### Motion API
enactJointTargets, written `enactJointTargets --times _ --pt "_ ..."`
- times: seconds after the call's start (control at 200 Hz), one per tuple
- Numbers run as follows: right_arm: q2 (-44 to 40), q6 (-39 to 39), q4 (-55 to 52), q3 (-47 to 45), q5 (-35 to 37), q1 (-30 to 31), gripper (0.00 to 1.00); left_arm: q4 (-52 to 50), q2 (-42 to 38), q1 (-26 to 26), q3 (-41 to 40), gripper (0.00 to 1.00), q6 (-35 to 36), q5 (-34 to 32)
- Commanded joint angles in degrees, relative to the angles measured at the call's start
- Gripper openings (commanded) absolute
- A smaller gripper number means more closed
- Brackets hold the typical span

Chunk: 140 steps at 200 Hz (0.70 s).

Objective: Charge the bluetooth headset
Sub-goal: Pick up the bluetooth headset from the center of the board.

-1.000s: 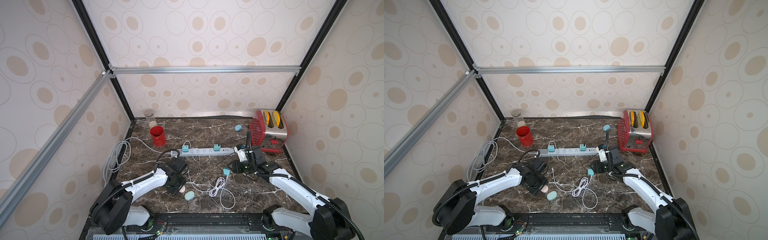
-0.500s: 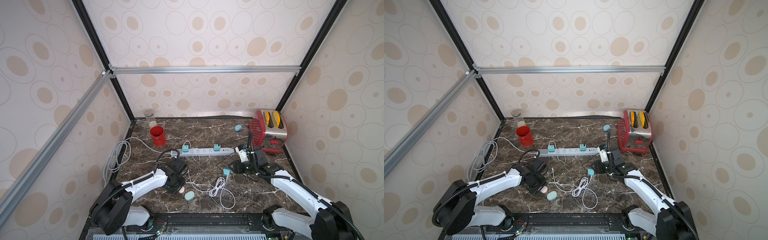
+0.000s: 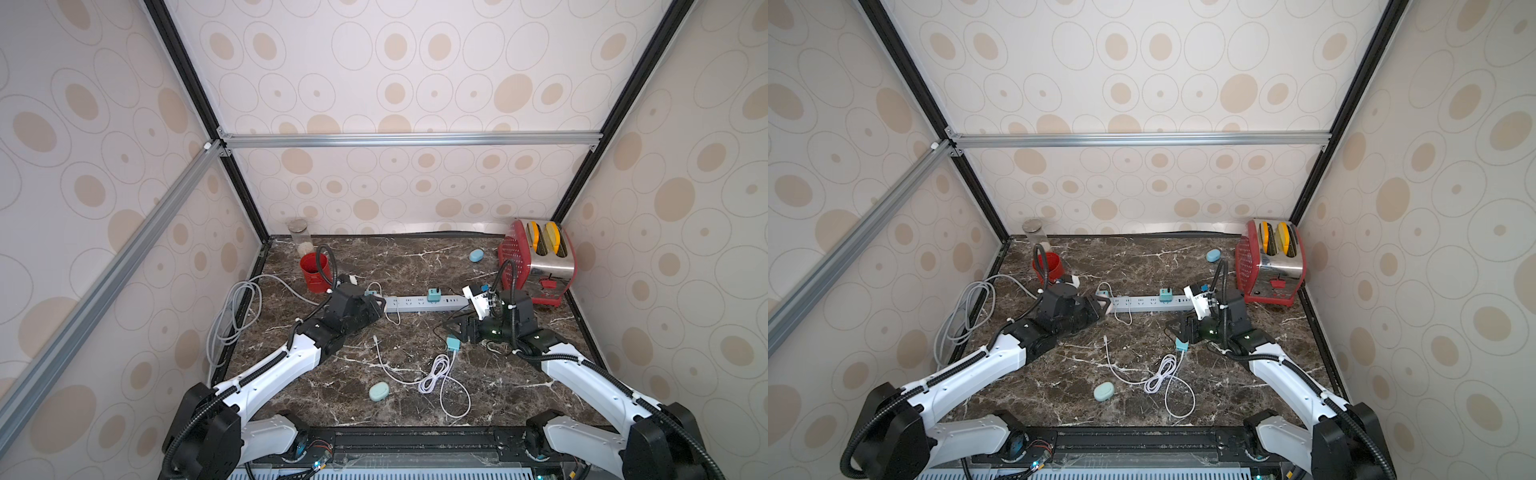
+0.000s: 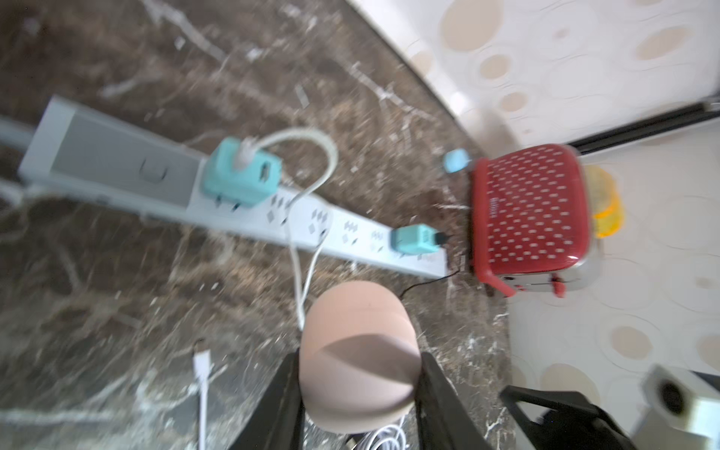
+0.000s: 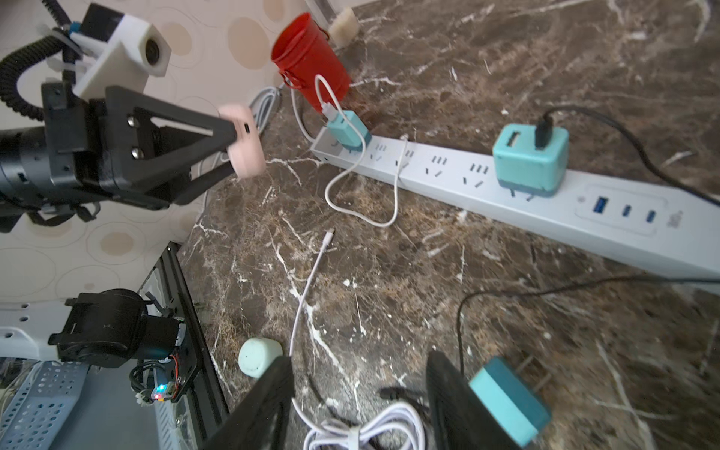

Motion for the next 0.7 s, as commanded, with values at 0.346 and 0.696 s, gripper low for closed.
enactJointTargets --times 0.346,0.696 --pt "8.61 -10.2 25.19 1.07 3.83 8.75 0.54 19.18 1.76 4.32 4.53 0.26 18.67 16.74" --pt "12.58 -14.54 35.71 2.46 11.11 12.84 0.52 25.44 4.5 4.59 5.97 0.25 21.22 23.25"
